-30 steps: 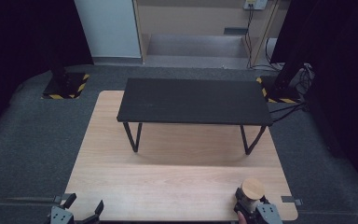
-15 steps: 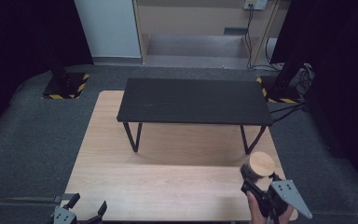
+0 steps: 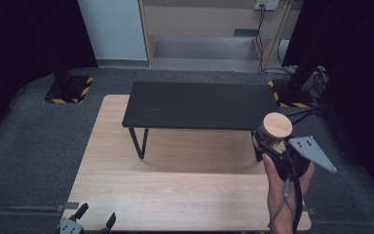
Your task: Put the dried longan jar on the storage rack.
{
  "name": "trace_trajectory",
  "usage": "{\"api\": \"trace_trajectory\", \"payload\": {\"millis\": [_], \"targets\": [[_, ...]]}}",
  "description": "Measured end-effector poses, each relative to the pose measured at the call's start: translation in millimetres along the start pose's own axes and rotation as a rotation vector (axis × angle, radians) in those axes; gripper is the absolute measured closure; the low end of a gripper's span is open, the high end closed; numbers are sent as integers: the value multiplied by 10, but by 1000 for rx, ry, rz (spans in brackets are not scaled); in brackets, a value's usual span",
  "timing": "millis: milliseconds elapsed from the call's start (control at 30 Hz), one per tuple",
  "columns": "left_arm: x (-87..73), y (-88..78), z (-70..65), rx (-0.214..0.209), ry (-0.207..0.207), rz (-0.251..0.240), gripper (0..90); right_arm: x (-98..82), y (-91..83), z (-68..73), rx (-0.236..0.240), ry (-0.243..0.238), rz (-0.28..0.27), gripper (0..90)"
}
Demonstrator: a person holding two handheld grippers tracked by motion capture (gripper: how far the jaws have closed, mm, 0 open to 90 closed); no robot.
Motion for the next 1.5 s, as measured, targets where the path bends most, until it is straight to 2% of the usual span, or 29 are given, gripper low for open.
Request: {"api": "trace_trajectory", "payload": {"millis": [100, 467, 767, 1067, 1200, 1500], "targets": [[-7, -6, -2, -1, -3, -1, 20, 95, 155, -21, -1, -19, 3, 251], [-19, -36, 4, 6, -12, -3, 21, 306, 732, -104, -10, -32, 27, 251], [-17, -41, 9, 9, -12, -3, 21, 308, 1076, -157, -25, -45, 81, 251], [-12, -44, 16, 12, -11, 1, 22, 171, 1225, -285, -63, -22, 124, 252], [-7, -31, 8, 10, -9, 3, 23, 125, 1255, -330, -63, -17, 145, 253], [1, -22, -13, 3, -4, 8, 24, 85, 1254, -371, -50, -11, 136, 253]]}}
Point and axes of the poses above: each handheld gripper's, and its own axes: y roughly forward along the jaws, x roughly out of its top, z roughly to its left, the point moved 2 cm from there along y, roughly forward along the jaws, and after that the axes turned 1 degree about z, right-handed, at the moved point
